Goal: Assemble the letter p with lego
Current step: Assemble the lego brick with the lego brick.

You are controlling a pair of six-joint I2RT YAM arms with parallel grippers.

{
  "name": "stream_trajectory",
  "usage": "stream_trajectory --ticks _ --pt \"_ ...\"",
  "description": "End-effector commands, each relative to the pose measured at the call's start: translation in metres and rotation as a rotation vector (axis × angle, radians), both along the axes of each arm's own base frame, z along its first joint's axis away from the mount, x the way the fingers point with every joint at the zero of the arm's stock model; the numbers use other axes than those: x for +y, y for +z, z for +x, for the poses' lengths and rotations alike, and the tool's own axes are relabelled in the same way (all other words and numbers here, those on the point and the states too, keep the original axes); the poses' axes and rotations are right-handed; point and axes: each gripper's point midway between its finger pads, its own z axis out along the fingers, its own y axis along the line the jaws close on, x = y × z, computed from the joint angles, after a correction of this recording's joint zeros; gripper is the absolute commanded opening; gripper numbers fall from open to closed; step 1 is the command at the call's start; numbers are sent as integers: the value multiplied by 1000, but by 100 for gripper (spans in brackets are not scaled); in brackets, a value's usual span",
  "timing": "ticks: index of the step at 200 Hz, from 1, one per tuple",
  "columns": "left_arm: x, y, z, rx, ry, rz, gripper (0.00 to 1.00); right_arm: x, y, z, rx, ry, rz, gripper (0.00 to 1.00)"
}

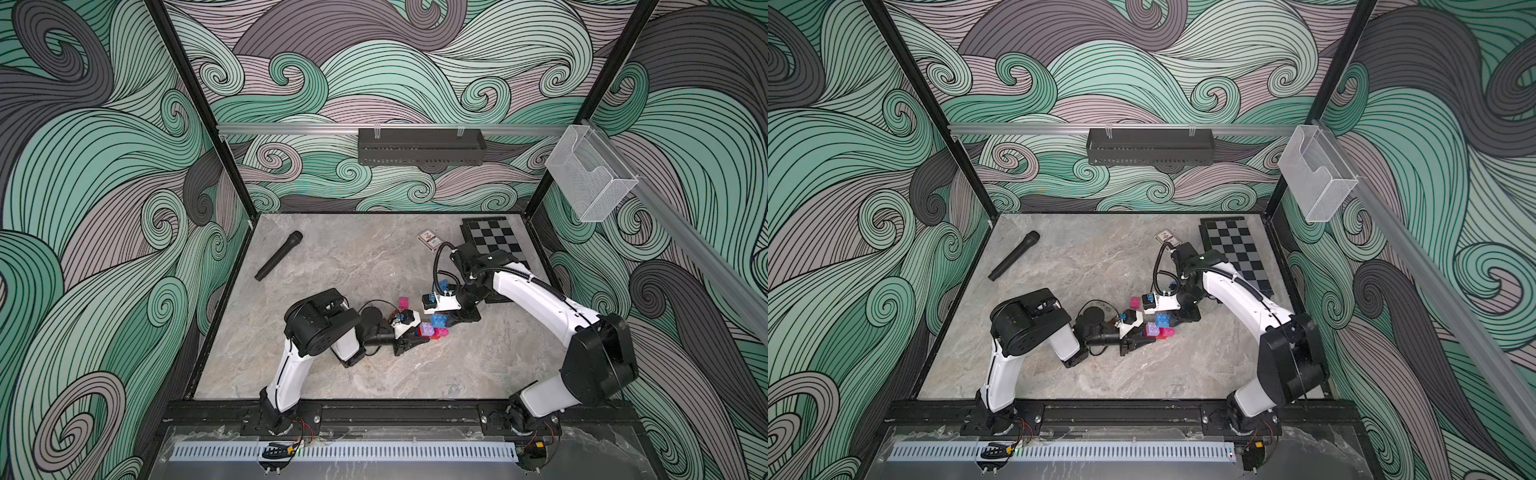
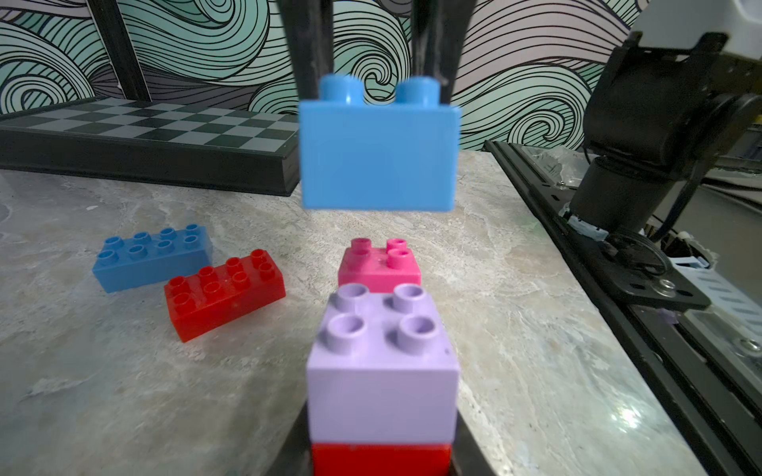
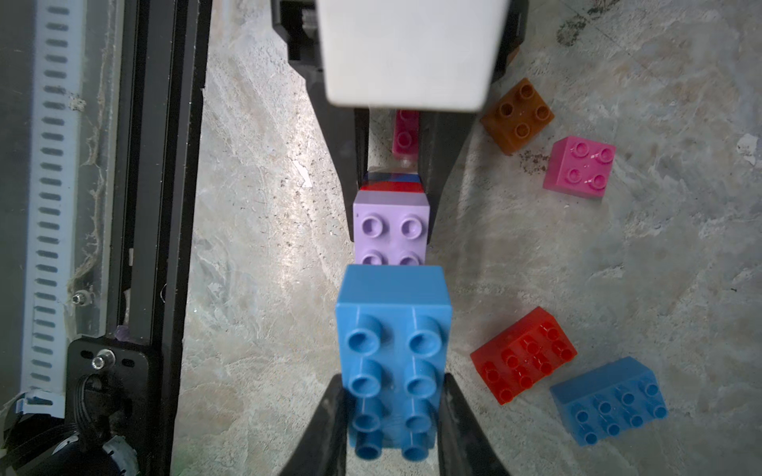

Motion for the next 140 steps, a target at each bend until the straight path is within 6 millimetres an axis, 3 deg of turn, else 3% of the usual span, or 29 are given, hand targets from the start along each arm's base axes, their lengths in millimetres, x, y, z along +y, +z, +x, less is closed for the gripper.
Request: stream_trajectory --ticks 1,140 --pt "4 -20 -2 69 -8 44 0 13 -3 -8 27 55 56 0" --pt "5 -22 0 79 -2 47 0 17 -22 -15 84 76 4 0"
